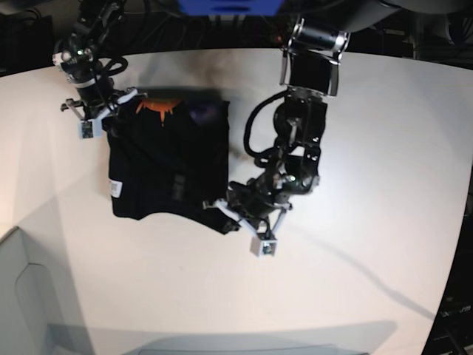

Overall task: Fold the T-shirt properly
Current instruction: 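Grasp the shirt's hem corner with the left gripper and tuck it square, then press the collar edge of the shirt flat with the right gripper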

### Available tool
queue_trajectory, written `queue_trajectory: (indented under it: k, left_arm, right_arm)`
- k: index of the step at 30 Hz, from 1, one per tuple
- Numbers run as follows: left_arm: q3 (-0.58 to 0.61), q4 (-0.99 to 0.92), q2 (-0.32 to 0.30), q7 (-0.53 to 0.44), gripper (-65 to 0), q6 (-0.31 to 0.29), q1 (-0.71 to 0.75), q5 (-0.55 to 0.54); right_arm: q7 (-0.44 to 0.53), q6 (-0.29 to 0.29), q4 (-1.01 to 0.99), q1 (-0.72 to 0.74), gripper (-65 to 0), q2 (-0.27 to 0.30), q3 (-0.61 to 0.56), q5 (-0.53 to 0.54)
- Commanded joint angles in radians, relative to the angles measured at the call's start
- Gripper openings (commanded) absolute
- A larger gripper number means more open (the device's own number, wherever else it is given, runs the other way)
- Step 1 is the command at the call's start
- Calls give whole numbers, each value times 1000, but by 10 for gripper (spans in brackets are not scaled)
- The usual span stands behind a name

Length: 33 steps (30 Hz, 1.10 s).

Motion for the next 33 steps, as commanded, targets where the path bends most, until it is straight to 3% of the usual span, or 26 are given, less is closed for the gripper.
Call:
queue_trajectory:
  k: [1, 6, 11, 15, 17, 21, 23, 28, 33]
  left_arm:
    - [-3, -3, -4, -20, -650, -4, -24, -9]
    - [-10, -93, -5, -23, -650, -7, -26, -10]
    - [-3, -161, -2, -127, -650, -8, -26, -10]
    - [-5, -185, -1, -142, -637, -8, -35, -12]
    - [-5, -175, -1, -139, -577, -7, -46, -12]
    - [-11, -86, -10, -60, -342, -5, -49, -12]
    - [-19, 11, -17, -44, -270, -7, -35, -12]
    - [-145, 258, -103, -38, -256, -5, 69, -12]
    - [-455, 375, -169, -37, -256, -8, 206, -12]
  right_arm:
    - [17, -4, 13, 6, -650, 4, 1, 12]
    - [17, -4, 13, 7, -650, 4, 1, 12]
    - [17, -4, 13, 7, -650, 4, 1, 12]
    - [18, -4, 39, 6, -650, 4, 4, 15]
    - [18, -4, 87, 6, -650, 4, 4, 18]
    - [12, -4, 159, 9, -650, 4, 3, 18]
    - [10, -4, 173, 27, -650, 4, 1, 15]
    - [9, -4, 189, 33, -650, 4, -11, 19]
    - [9, -4, 189, 3, -650, 4, -206, 19]
